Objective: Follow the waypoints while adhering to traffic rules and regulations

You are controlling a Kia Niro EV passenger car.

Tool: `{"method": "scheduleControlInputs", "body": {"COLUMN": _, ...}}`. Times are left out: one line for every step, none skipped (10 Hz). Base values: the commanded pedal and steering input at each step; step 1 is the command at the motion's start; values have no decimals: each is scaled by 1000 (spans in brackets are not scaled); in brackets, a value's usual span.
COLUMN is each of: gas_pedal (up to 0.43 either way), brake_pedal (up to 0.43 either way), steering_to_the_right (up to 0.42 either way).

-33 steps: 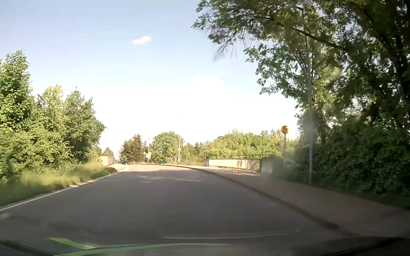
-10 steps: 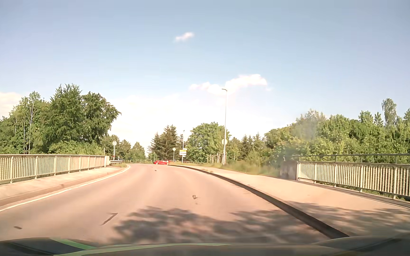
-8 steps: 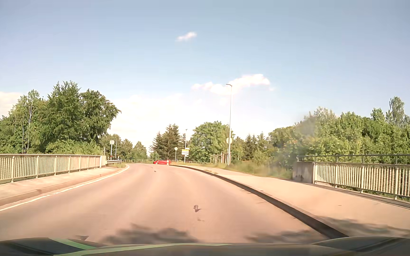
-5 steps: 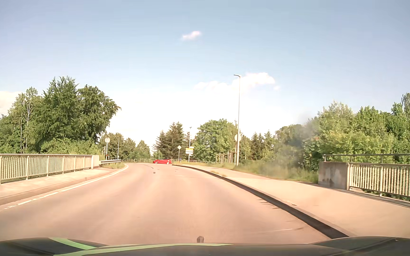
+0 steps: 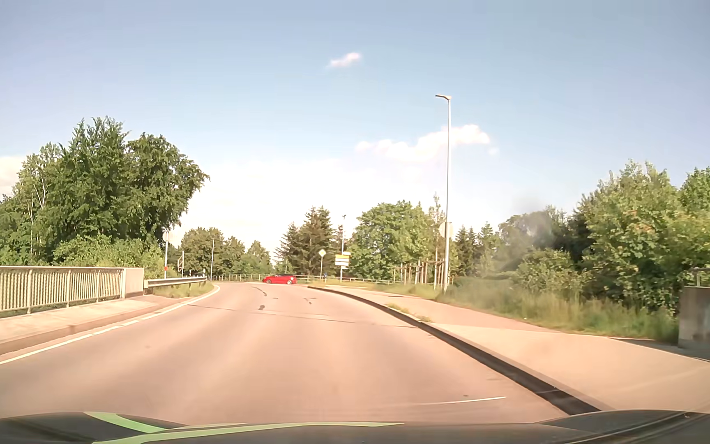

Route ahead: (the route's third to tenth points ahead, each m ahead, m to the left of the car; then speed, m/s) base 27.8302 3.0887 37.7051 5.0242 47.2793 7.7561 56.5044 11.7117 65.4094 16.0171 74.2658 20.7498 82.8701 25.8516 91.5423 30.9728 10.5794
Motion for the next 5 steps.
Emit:
{"method": "scheduleControlInputs", "body": {"gas_pedal": 138, "brake_pedal": 0, "steering_to_the_right": -36}}
{"method": "scheduleControlInputs", "body": {"gas_pedal": 138, "brake_pedal": 0, "steering_to_the_right": -36}}
{"method": "scheduleControlInputs", "body": {"gas_pedal": 138, "brake_pedal": 0, "steering_to_the_right": -36}}
{"method": "scheduleControlInputs", "body": {"gas_pedal": 130, "brake_pedal": 0, "steering_to_the_right": -36}}
{"method": "scheduleControlInputs", "body": {"gas_pedal": 118, "brake_pedal": 0, "steering_to_the_right": -36}}
